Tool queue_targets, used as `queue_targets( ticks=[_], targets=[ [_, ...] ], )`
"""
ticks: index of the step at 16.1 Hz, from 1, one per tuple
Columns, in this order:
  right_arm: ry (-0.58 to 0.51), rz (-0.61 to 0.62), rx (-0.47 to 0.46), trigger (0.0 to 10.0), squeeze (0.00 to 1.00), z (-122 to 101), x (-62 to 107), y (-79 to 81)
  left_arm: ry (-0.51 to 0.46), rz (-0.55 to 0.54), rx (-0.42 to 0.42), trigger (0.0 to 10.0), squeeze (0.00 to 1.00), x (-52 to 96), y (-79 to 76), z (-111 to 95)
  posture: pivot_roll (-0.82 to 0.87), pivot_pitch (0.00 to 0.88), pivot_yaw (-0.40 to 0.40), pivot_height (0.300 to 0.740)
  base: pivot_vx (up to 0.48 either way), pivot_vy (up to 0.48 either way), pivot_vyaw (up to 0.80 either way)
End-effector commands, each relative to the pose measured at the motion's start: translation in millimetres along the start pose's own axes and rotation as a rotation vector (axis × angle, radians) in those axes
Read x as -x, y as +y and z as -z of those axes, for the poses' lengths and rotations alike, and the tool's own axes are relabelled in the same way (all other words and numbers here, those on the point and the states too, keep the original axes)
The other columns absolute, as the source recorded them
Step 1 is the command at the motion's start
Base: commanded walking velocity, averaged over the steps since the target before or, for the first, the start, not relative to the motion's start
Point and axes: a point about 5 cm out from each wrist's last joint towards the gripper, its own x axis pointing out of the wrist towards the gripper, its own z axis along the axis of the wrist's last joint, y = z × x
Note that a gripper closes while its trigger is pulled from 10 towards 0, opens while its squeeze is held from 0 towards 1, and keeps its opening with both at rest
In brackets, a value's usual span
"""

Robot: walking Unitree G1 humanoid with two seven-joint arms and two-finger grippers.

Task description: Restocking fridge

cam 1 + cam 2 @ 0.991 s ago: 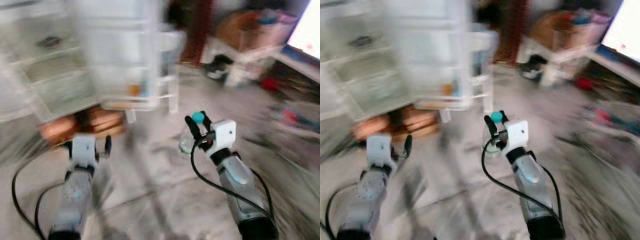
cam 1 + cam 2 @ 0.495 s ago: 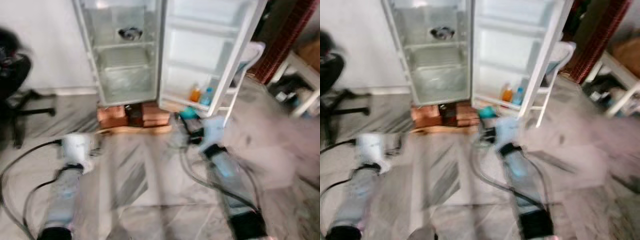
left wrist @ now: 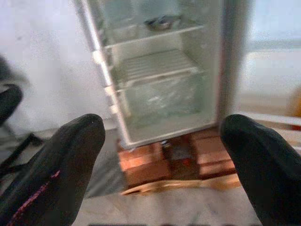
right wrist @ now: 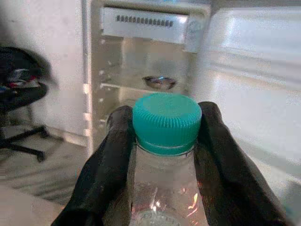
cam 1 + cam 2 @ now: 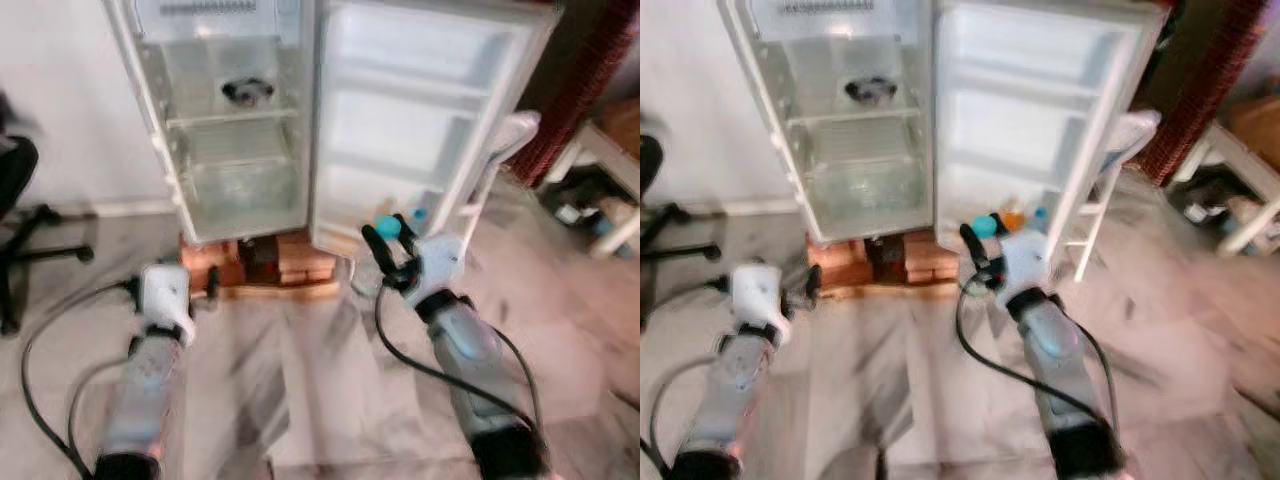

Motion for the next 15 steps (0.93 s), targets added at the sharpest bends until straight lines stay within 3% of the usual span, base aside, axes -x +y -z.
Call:
queue_targets(
  ticks=[1, 15],
  targets=[
    [-0.019, 0.008, 0.023, 10.0, 0.0, -5.2, 0.7, -5.8, -0.009, 0.008, 0.003, 10.0, 0.0, -1.5, -5.8, -3.2, 0.11, 0.049, -0.051, 0.74, 0.428, 0.0, 0.0],
    [-0.008, -0.014, 0.023, 10.0, 0.0, -3.7, -0.4, -5.4, 0.007, 0.019, 0.002, 10.0, 0.0, -4.4, -10.2, -3.3, 0.11, 0.048, -0.059, 0.74, 0.348, 0.275, 0.0]
  ],
)
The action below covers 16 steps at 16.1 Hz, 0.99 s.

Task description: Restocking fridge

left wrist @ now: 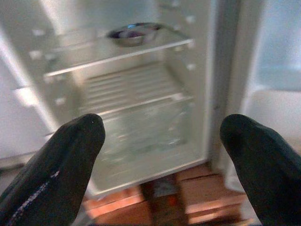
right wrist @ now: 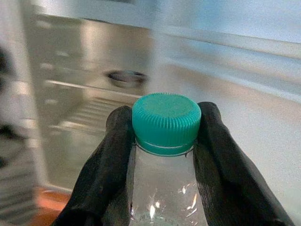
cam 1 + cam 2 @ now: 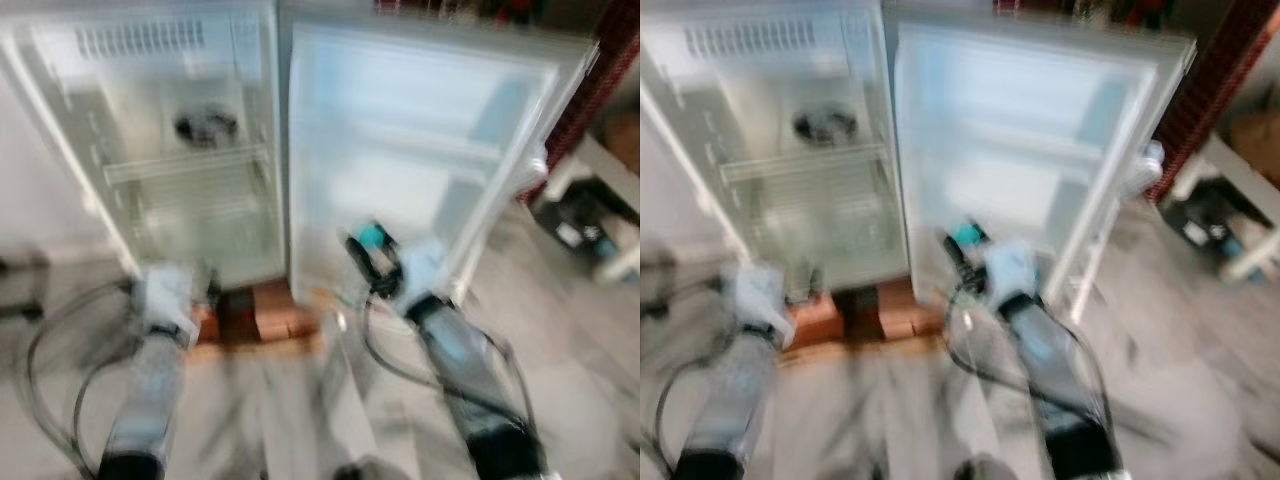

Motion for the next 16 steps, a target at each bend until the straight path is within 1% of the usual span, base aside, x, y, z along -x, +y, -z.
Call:
queue_targets(
  ticks=[1, 3, 7, 8, 9, 12, 16],
  targets=[
    [-0.054, -0.011, 0.002, 10.0, 0.0, -11.2, -6.5, 3.6, -0.002, -0.019, -0.022, 10.0, 0.0, -1.1, 8.8, -2.0, 0.11, 0.048, -0.06, 0.74, 0.0, 0.0, 0.0],
    [-0.052, -0.006, 0.006, 10.0, 0.0, -10.9, -6.3, 2.1, 0.003, -0.015, -0.028, 10.0, 0.0, -1.0, 7.5, -0.9, 0.11, 0.045, -0.061, 0.74, 0.0, 0.0, 0.0],
    [-0.055, -0.002, -0.003, 10.0, 0.0, -11.1, -6.9, 1.3, -0.024, 0.007, -0.036, 10.0, 0.0, -2.2, 5.2, -5.1, 0.11, 0.041, -0.063, 0.74, 0.0, 0.0, 0.0],
    [-0.069, -0.003, 0.018, 10.0, 0.0, -13.3, -7.4, 0.4, -0.042, 0.024, -0.03, 10.0, 0.0, -2.8, 4.0, -7.8, 0.11, 0.04, -0.063, 0.74, 0.281, 0.0, 0.0],
    [-0.072, -0.002, 0.016, 10.0, 0.0, -13.9, -7.6, -0.2, -0.042, 0.023, -0.031, 10.0, 0.0, -3.0, 4.1, -8.1, 0.11, 0.04, -0.064, 0.74, 0.319, 0.0, 0.53],
    [-0.071, 0.0, 0.019, 10.0, 0.0, -14.4, -8.2, -0.7, -0.042, 0.022, -0.023, 10.0, 0.0, -3.3, 3.7, -7.7, 0.11, 0.042, -0.065, 0.74, 0.407, 0.0, 0.78],
    [-0.069, 0.001, 0.019, 10.0, 0.0, -14.0, -7.3, -2.8, -0.04, 0.026, -0.006, 10.0, 0.0, -2.6, -0.2, -5.7, 0.11, 0.037, -0.07, 0.74, 0.395, 0.0, 0.0]
  ],
)
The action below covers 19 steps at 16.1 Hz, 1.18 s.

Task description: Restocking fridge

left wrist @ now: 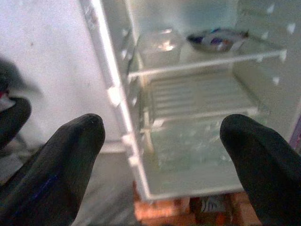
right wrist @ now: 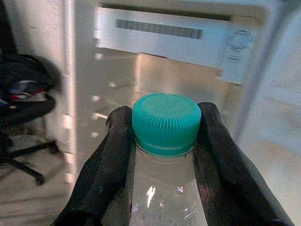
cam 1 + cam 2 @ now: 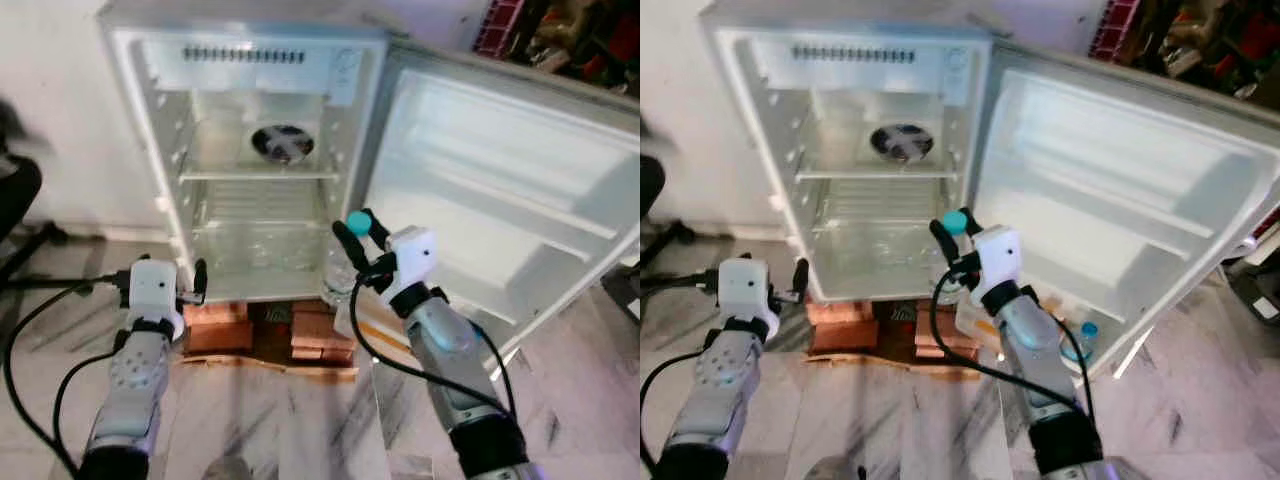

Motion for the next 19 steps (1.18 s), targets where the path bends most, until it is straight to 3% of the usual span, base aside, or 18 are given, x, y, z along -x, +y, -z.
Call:
queue_targets(
  ticks=[1, 10, 13, 16, 19],
  targets=[
    [-0.021, 0.04, 0.025, 10.0, 0.0, -5.1, 2.7, -12.7, -0.008, 0.035, -0.004, 10.0, 0.0, -2.5, -10.5, -2.8, 0.11, 0.037, -0.07, 0.74, 0.33, 0.0, 0.0],
    [0.012, 0.106, 0.037, 10.0, 0.0, -1.0, 3.1, -19.3, -0.001, 0.062, 0.018, 10.0, 0.0, -1.3, -15.5, 0.4, 0.1, 0.033, -0.074, 0.74, 0.07, 0.0, 0.0],
    [0.017, 0.114, 0.024, 10.0, 0.0, -0.5, 2.8, -20.0, 0.001, 0.072, 0.022, 10.0, 0.0, -0.7, -15.2, 0.8, 0.1, 0.033, -0.074, 0.74, 0.0, -0.466, 0.0],
    [0.014, 0.074, -0.038, 10.0, 0.0, 0.0, 3.2, -14.7, 0.005, 0.06, 0.024, 10.0, 0.0, 0.0, -13.8, 1.5, 0.11, 0.035, -0.074, 0.74, 0.0, 0.0, 0.0],
    [0.047, 0.105, -0.06, 10.0, 0.0, 6.3, 12.5, -20.7, 0.027, 0.062, 0.024, 10.0, 0.0, 6.5, -8.6, 7.5, 0.11, 0.044, -0.072, 0.74, 0.0, 0.0, 0.0]
  ],
)
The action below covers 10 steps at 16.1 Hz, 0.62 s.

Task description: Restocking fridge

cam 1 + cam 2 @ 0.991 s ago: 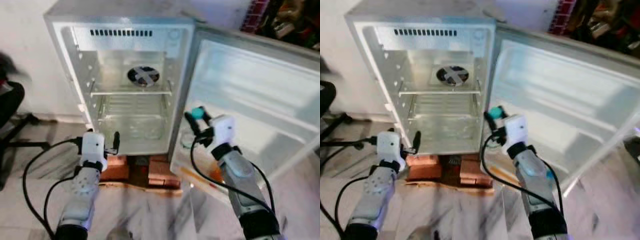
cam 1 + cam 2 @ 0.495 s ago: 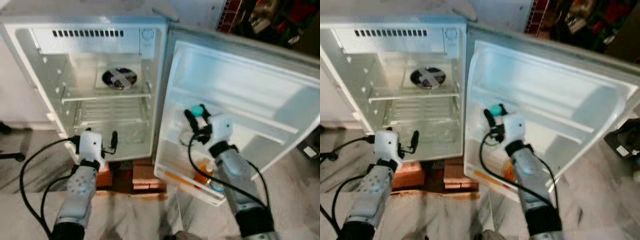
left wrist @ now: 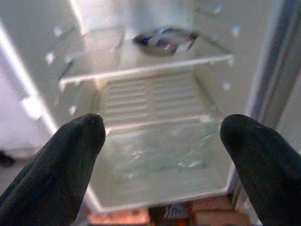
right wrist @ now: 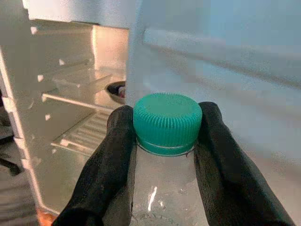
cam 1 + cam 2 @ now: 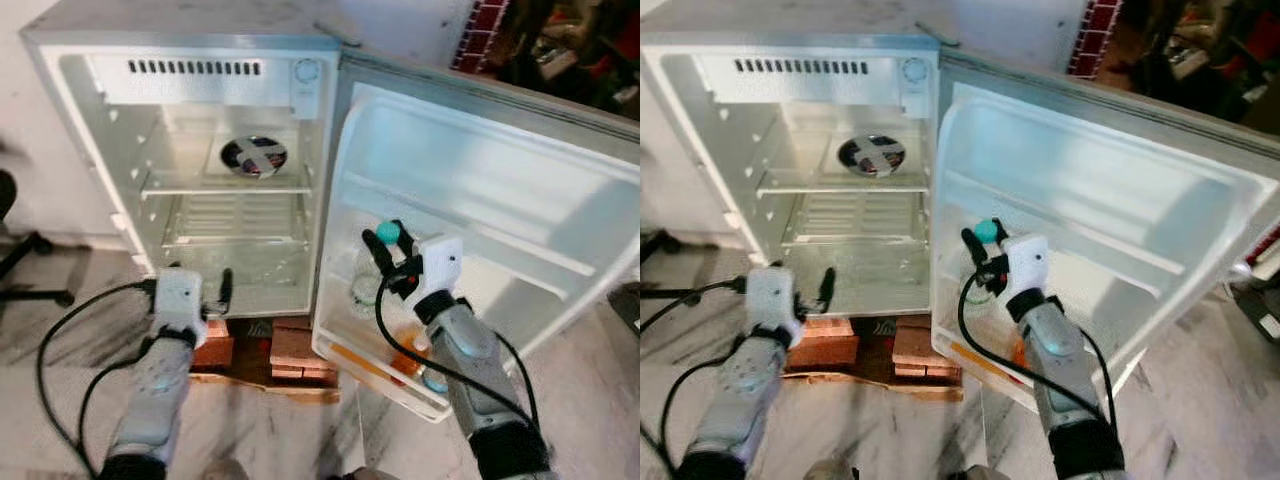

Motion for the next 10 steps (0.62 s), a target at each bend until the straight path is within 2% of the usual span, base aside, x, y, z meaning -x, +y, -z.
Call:
queue_targets(
  ticks=[1, 3, 10],
  targets=[
    [-0.024, 0.015, -0.012, 10.0, 0.0, -5.3, 1.6, -4.5, 0.006, -0.004, 0.002, 10.0, 0.0, 2.7, 4.5, 0.4, 0.11, 0.044, -0.072, 0.74, 0.0, 0.0, 0.0],
    [-0.004, 0.029, -0.02, 10.0, 0.0, 1.5, 11.5, -7.6, 0.04, -0.011, 0.001, 10.0, 0.0, 16.1, 10.6, 10.3, 0.11, 0.046, -0.07, 0.74, 0.0, 0.0, 0.0],
    [-0.009, -0.031, -0.03, 10.0, 0.0, 0.4, 9.2, 3.0, 0.021, -0.001, -0.002, 10.0, 0.0, 10.3, 10.1, 3.3, 0.11, 0.05, -0.064, 0.74, 0.0, 0.0, 0.0]
  ],
)
